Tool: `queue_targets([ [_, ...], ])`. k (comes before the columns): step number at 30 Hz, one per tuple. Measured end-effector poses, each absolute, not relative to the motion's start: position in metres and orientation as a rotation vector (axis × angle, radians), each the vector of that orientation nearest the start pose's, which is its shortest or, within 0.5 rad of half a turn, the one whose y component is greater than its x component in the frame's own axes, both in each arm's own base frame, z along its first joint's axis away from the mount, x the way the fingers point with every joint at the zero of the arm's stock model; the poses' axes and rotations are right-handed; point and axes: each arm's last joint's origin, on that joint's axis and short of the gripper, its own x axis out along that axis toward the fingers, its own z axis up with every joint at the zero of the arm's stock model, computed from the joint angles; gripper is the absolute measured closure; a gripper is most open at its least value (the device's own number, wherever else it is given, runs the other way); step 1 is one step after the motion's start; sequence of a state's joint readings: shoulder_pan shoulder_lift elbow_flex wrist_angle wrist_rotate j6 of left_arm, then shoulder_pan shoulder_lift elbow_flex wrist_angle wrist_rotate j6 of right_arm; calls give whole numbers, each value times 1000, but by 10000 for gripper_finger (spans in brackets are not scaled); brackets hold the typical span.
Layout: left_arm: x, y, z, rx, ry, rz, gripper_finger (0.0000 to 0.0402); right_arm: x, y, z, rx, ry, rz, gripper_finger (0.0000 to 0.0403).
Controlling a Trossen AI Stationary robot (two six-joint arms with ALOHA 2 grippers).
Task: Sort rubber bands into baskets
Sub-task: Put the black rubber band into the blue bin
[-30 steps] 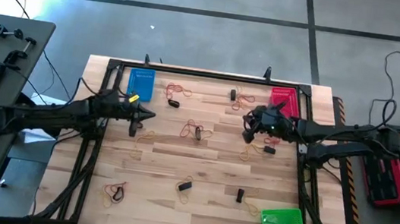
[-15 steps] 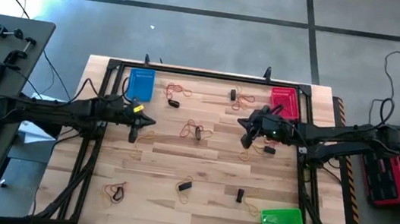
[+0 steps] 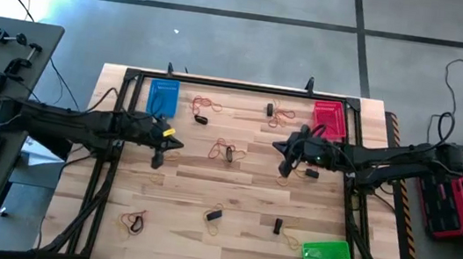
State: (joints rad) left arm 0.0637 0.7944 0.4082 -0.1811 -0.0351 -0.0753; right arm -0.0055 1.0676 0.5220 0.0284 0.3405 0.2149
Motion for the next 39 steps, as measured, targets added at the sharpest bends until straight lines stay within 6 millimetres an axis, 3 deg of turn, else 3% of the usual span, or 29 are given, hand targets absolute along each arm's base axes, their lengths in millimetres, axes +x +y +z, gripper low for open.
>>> queue_targets([
  [12,230,13,205,26,708,63,401,216,-7,212,92,480,-366,402],
  [18,256,8,196,44,728,-160,402,216,-7,212,84,482,-364,402],
  [29,279,-16,187,57,764,-358,401,216,-7,212,85,481,-365,402],
  [39,296,-37,184,-56,812,-340,400,216,-7,212,87,482,-365,402],
])
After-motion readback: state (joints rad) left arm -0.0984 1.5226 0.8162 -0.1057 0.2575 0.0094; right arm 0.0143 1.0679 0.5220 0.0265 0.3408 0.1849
